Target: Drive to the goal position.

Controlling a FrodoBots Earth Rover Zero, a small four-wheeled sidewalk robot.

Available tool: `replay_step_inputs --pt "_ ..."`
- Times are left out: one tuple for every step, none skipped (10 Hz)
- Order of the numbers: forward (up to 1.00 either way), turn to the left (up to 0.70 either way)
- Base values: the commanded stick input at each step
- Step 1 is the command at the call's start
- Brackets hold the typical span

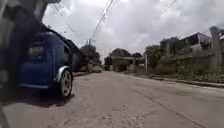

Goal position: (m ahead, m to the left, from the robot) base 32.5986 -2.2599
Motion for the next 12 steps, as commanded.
replay_step_inputs --pt "0.70 0.00" --pt "0.70 0.00" --pt "0.70 0.00" --pt "0.70 0.00" --pt "0.70 0.00" --pt "0.70 0.00" --pt "0.70 0.00" --pt "0.77 0.00" --pt "0.85 0.00" --pt "0.85 0.00" --pt "0.85 0.07" --pt "0.85 0.30"
